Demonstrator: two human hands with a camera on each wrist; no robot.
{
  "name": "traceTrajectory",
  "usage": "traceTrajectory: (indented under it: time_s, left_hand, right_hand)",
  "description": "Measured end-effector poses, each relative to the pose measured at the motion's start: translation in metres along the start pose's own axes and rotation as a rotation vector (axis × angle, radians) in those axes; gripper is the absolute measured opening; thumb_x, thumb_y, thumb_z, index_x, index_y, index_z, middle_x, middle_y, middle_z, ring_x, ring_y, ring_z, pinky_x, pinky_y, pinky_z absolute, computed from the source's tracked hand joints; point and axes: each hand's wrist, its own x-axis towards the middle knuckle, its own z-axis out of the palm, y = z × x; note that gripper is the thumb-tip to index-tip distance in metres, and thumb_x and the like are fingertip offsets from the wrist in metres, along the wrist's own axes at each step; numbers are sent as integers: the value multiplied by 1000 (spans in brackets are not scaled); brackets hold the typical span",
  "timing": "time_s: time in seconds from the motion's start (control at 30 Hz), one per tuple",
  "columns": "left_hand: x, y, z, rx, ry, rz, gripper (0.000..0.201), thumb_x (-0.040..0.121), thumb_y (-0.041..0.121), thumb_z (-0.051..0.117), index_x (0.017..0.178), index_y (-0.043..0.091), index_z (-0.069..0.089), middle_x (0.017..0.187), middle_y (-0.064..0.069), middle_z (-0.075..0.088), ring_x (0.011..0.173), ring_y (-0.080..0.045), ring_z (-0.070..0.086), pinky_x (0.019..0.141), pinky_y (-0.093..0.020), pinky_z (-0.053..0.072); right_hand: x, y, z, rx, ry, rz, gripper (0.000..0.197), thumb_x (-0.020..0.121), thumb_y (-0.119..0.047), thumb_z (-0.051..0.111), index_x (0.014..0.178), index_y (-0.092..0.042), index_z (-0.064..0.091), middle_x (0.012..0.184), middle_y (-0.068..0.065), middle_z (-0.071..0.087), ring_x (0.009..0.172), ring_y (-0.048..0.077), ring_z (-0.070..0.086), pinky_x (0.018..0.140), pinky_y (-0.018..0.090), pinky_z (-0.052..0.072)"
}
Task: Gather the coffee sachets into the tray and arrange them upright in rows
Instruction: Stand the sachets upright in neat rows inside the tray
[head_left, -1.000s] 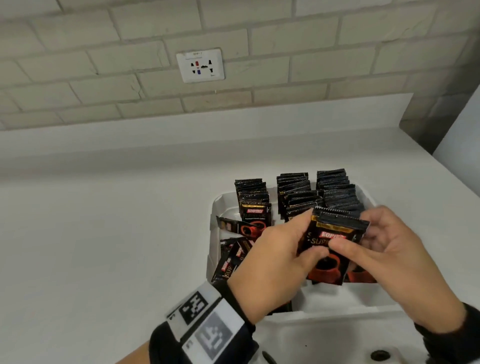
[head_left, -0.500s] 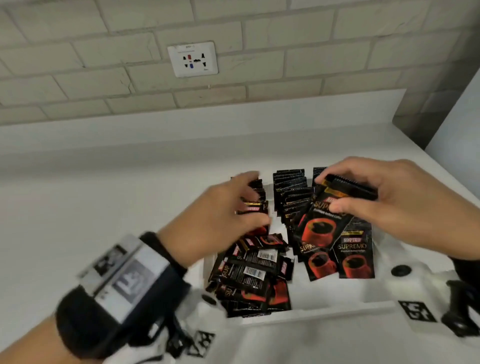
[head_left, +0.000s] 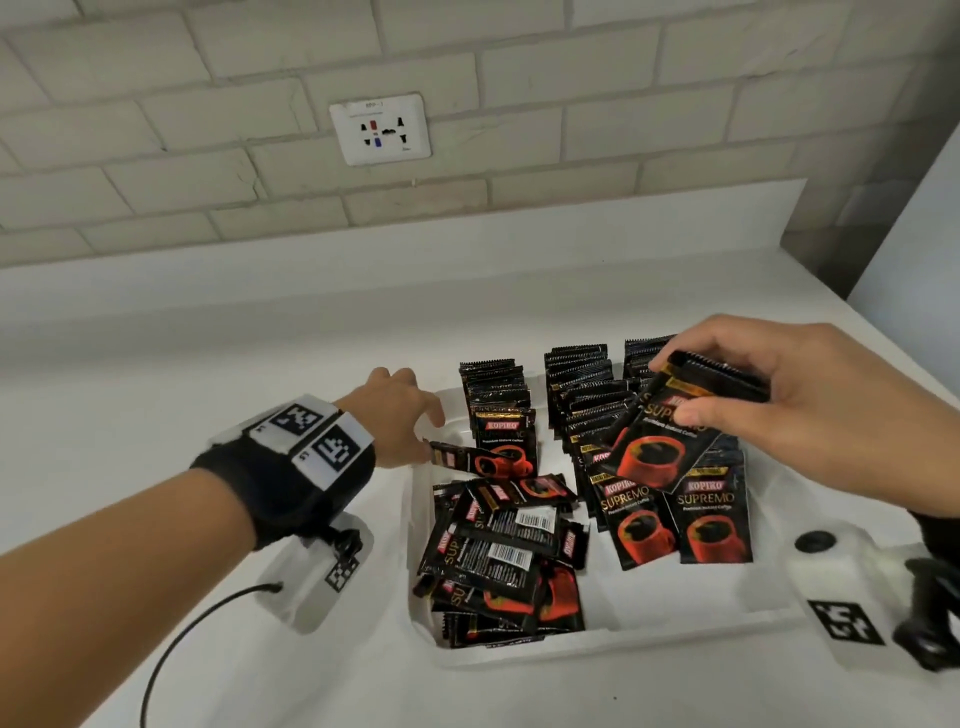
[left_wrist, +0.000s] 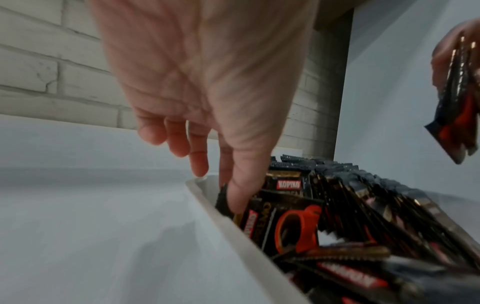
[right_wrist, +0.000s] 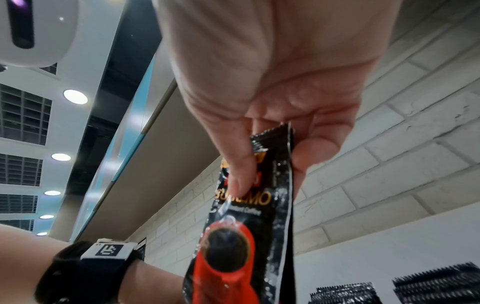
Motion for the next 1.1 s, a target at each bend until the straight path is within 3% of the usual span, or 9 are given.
traceTrajectory:
  time_s: [0.23,0.4,0.5,0.63,0.73,0.87,0.93,1.03,1.1]
  left_hand:
    - [5,2,2,33,52,55,25,88,36,57,109,23,61,114,1,44,98,-12,29,93,-31,39]
    - [-1,12,-9,-188,148,118,9,87,33,60,90,26,55,90,10,53,82,-8,48,74,-22,39]
    - [-2,24,-9,-264,191,156,15,88,30,59,100,22,60,83,14,57,79,-8,55,74,-23,45]
    - [2,38,-7,-223,194,228,25,93,29,53,116,22,59,96,8,61,93,-14,60,81,-28,47]
    - [8,47,-10,-146,192,266,32,96,28,46,127,25,54,113,3,58,103,-17,55,83,-28,43]
    - [17,50,-12,-105,185,285,33,96,26,46,128,26,54,115,-1,54,106,-20,54,84,-30,43]
    - [20,49,-11,-114,177,296,30,95,23,49,124,23,57,103,2,53,101,-18,54,78,-24,38]
    - [20,46,-9,-191,235,312,19,91,15,55,107,13,64,76,14,41,79,-12,48,69,-19,31]
    - [19,45,-8,-273,287,301,13,87,8,58,98,8,65,70,15,41,72,-9,44,67,-19,32]
  right_hand:
    - [-13,12,1,18,-19,45,31,77,-17,69,86,-45,60,84,-32,65,76,-9,61,69,5,42]
    - [-17,16,4,55,-16,79,37,77,-15,69,92,-47,58,83,-30,66,76,-8,62,72,9,44]
    - [-16,16,7,64,-20,84,43,76,-14,69,95,-50,54,83,-30,66,77,-8,62,74,9,43]
    - [-14,12,7,75,-48,79,29,78,-19,68,87,-45,61,84,-30,66,74,-7,63,68,8,45]
    - [-6,5,7,78,-52,66,27,79,-21,68,92,-43,59,87,-24,68,80,-8,62,73,13,47]
    - [16,-8,14,-21,-117,8,23,82,-24,65,88,-44,54,83,-23,63,79,-9,59,68,7,45]
    - [28,-14,24,-102,-153,-24,18,83,-24,64,90,-38,55,85,-19,62,76,-3,60,68,11,46]
    - [46,-19,43,-222,-205,-82,15,84,-21,62,92,-31,54,88,-9,64,77,9,60,71,27,49]
    - [57,-20,56,-300,-259,-127,14,85,-16,58,87,-28,51,80,-8,58,68,7,53,62,25,45]
